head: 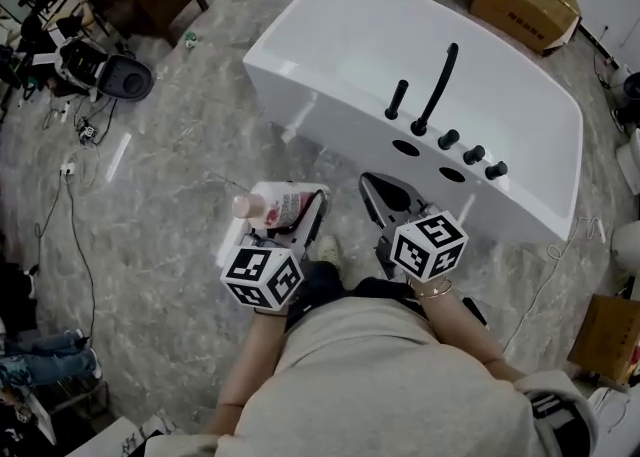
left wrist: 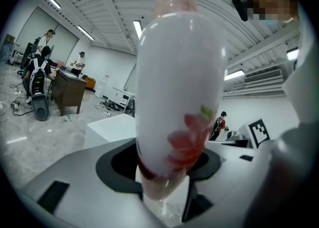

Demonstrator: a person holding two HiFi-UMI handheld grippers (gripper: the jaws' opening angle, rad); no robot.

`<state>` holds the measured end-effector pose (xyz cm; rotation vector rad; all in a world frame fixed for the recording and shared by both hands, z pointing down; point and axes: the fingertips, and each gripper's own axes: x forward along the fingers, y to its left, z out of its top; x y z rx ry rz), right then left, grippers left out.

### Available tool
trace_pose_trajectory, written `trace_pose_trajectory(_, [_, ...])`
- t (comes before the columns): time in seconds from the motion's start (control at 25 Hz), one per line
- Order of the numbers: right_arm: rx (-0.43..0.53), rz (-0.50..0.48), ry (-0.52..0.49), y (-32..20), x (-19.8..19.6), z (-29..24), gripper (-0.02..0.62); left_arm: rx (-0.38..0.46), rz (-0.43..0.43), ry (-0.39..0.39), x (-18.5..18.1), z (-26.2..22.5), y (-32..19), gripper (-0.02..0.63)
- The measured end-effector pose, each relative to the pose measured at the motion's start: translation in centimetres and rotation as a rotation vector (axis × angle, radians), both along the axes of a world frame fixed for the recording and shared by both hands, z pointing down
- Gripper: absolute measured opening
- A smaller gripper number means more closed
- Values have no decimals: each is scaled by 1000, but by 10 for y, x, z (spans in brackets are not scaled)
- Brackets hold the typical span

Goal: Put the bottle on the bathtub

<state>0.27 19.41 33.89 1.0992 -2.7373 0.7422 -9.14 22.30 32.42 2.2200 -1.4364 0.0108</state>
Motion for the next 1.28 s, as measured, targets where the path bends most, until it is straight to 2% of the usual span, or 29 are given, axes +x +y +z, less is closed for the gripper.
trace_pose_trajectory(0.2, [-31, 83, 7, -52, -16, 7, -2, -7, 81, -6, -24, 4, -55, 238])
trace_pose_trajectory(0.6, [-117, 153, 49, -87, -13, 39, -2, -73, 160, 30, -31, 38, -115, 238])
trace_pose_trajectory(0.84, [-137, 128, 32, -136, -19, 53, -2, -114, 156, 11, -31, 53, -153, 238])
trace_pose_trajectory(1.12, [-134, 68, 34, -227, -33, 58, -2, -113, 172, 14, -29, 61, -236, 238])
trace_pose_trajectory(1.28, [-162, 34, 48, -273, -32, 64, -2, -142, 144, -3, -24, 68, -284, 238])
